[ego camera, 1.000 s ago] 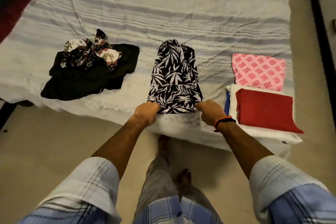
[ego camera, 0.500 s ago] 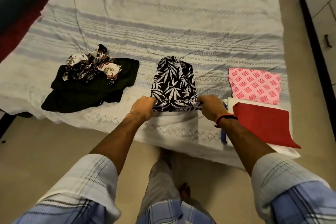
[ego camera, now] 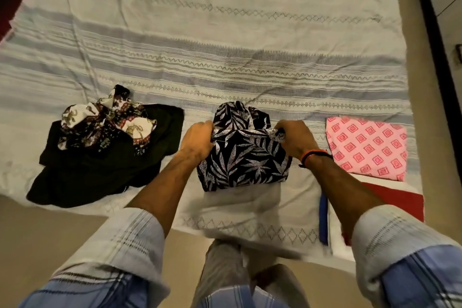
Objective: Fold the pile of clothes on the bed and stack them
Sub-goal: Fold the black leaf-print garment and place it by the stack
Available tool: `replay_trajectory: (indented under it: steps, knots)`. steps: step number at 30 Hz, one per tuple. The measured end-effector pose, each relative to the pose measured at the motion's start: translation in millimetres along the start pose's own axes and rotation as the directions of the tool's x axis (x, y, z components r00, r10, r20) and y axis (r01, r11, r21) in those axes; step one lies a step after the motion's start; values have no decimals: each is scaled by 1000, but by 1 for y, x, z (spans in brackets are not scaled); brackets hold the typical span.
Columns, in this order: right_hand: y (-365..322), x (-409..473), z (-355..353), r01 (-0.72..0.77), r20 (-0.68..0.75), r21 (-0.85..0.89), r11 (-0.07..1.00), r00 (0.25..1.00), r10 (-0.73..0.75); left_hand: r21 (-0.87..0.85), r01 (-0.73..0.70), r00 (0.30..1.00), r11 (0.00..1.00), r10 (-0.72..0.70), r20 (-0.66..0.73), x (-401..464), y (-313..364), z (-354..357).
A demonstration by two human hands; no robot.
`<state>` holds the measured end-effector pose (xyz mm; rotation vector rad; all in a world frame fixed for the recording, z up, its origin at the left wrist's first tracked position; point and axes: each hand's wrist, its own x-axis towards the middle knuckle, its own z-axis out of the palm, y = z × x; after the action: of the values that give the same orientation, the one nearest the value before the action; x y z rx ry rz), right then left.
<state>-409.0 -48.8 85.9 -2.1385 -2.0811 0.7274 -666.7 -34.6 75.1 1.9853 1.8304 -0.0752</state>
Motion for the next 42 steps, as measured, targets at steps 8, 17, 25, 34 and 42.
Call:
replay_trajectory:
  steps: [8, 17, 25, 34, 42]
  knots:
    - [2, 103, 6, -53, 64, -26, 998, 996, 55, -51, 37, 998, 998, -34, 48, 98, -19, 1]
    - [-2, 151, 47, 14, -18, -171, 985, 1000, -17, -33, 31, 1000, 999, -31, 1, 154, -22, 36]
    - [20, 122, 110, -228, 310, 54, 972, 929, 200, -159, 266, 936, 951, -216, 277, 123, -28, 104]
    - [48, 127, 148, -605, 265, 307, 735, 796, 545, -509, 623, 775, 595, -558, 297, 130, -49, 146]
    - [54, 141, 156, -652, 344, 522, 551, 751, 563, -758, 607, 760, 241, -456, 463, 142, -52, 171]
